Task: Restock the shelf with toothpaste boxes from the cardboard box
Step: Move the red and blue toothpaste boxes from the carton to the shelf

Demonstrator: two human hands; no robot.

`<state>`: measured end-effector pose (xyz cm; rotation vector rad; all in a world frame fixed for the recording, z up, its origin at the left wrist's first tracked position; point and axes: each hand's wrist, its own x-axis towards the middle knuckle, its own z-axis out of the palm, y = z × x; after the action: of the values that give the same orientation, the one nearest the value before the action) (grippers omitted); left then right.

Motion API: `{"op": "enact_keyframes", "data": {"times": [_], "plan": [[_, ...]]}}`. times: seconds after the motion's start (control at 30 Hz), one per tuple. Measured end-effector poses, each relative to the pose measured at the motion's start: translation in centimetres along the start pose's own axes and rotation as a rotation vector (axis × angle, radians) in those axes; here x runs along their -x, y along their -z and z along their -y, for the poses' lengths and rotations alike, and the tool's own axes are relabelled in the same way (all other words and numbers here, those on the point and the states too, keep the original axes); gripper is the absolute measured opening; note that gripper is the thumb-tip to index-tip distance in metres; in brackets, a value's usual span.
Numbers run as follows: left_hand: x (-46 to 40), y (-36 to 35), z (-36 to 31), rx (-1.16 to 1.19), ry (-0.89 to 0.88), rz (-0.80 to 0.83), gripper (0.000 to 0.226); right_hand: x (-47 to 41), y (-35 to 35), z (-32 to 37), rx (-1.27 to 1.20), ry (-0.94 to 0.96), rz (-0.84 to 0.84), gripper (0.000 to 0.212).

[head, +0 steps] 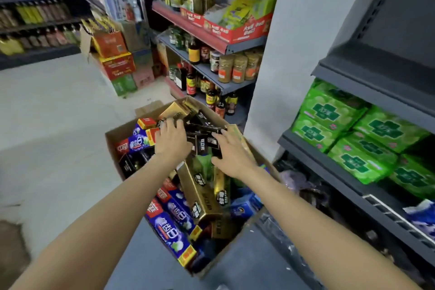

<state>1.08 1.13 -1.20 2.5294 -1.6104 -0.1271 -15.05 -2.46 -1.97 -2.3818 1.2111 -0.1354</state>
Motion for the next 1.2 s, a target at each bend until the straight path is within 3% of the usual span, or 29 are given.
{"op": "enact_keyframes", "data": {"times": [0.1,0.2,0.37,0.53,0.87,0.97,1.07,1.2], "plan": [[-2.6,-0.6,4.5,-0.022,0.029,0.058,0.080,-3.4,-1.7,2.2,0.047,-0.012,0.036,0.070],[-5.4,-0.6,8.3,-0.066,-0.010,0.175,0.086,-6.1,-3.1,4.1,0.147,-0.076,0.065,0.066],[-7.9,0.5,10.9,-0.281,-0.279,0.359,0.087,-8.2,-5.4,6.8,0.214,-0.242,0.003,0.057],[-9.9,1.2,13.4,-0.499,-0.490,0.286,0.089,-9.2,-6.5,8.0,0.375,-0.341,-0.106,0.053],[-9.6,0.3,16.3,-0.035,-0.479,0.330,0.068,-10.3,-6.5,10.6,0.367,-0.435,0.010,0.060],[-9.4,1.6,16.6,0.027,-0.510,0.267,0.062,-10.1,-6.0,10.6,0.199,-0.387,-0.001,0.068],[-9.6,3.5,16.0,0.113,-0.582,0.199,0.058,-9.9,-5.6,11.7,-0.254,-0.250,-0.038,0.084],[-10.2,5.5,14.2,0.131,-0.619,0.171,0.062,-9.6,-5.4,14.1,-0.644,-0.233,-0.116,0.072]]}}
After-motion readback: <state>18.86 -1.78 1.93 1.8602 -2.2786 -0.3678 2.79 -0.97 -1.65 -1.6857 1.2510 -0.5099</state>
